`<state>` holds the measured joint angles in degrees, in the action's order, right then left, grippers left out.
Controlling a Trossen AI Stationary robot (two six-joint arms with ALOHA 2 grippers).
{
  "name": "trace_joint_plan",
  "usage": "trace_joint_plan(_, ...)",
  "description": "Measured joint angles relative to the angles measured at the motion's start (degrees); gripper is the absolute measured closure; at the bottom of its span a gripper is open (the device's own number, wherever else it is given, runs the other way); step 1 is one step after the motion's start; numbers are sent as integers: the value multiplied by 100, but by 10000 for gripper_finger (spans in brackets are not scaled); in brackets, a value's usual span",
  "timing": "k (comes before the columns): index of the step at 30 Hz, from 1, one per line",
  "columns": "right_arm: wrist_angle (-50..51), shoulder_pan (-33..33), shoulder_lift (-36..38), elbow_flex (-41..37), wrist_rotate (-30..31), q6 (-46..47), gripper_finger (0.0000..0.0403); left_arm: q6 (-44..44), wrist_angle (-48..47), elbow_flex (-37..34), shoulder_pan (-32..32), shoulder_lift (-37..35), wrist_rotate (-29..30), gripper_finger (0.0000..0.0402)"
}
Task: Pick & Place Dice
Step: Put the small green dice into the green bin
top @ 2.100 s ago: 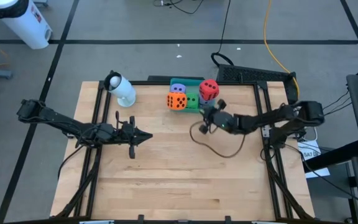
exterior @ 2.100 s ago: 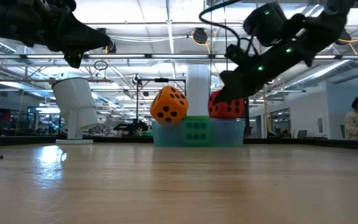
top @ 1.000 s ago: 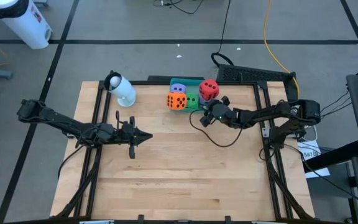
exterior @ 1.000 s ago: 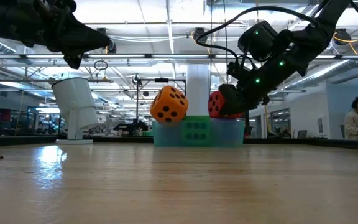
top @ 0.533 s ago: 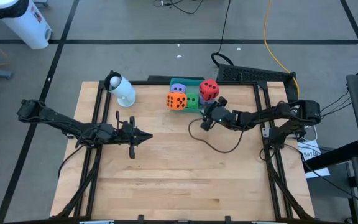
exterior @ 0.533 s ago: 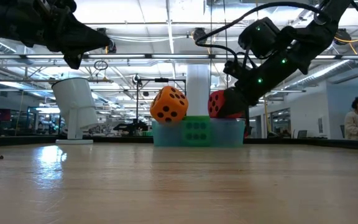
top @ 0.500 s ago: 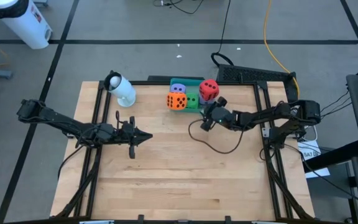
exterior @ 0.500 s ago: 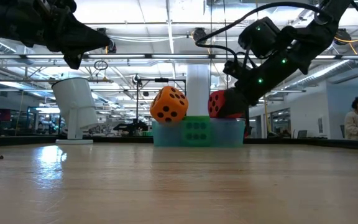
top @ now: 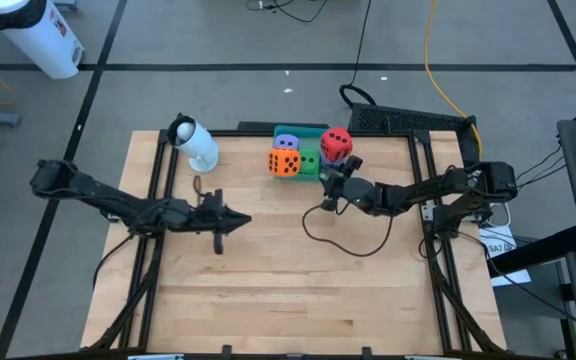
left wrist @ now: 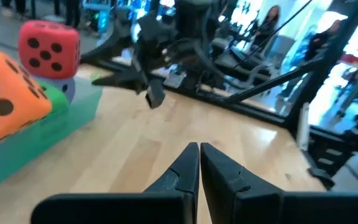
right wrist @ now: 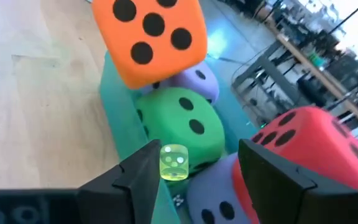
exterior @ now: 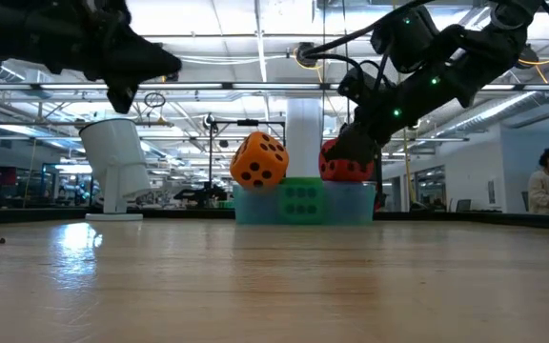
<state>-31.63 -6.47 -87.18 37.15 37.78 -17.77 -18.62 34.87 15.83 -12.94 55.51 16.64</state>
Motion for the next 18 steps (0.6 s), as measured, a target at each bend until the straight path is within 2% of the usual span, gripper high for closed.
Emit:
trace_joint_plan(4, -190, 27, 0, 0, 62, -364, 202, -113, 32, 561, 203, 828, 73, 378)
trace_joint_plan(7, -228, 20, 0, 0, 186, -558, 201, -179, -3, 1181, 349, 1601, 554, 378)
trace_joint_plan(10, -297, 18, 0, 0, 284, -741, 203, -113, 2, 1839, 535, 2274, 616, 378)
trace_joint_plan(18, -502, 20, 0, 0, 293, -1398, 204, 135, -333, 3372, 1363, 3509, -684, 378)
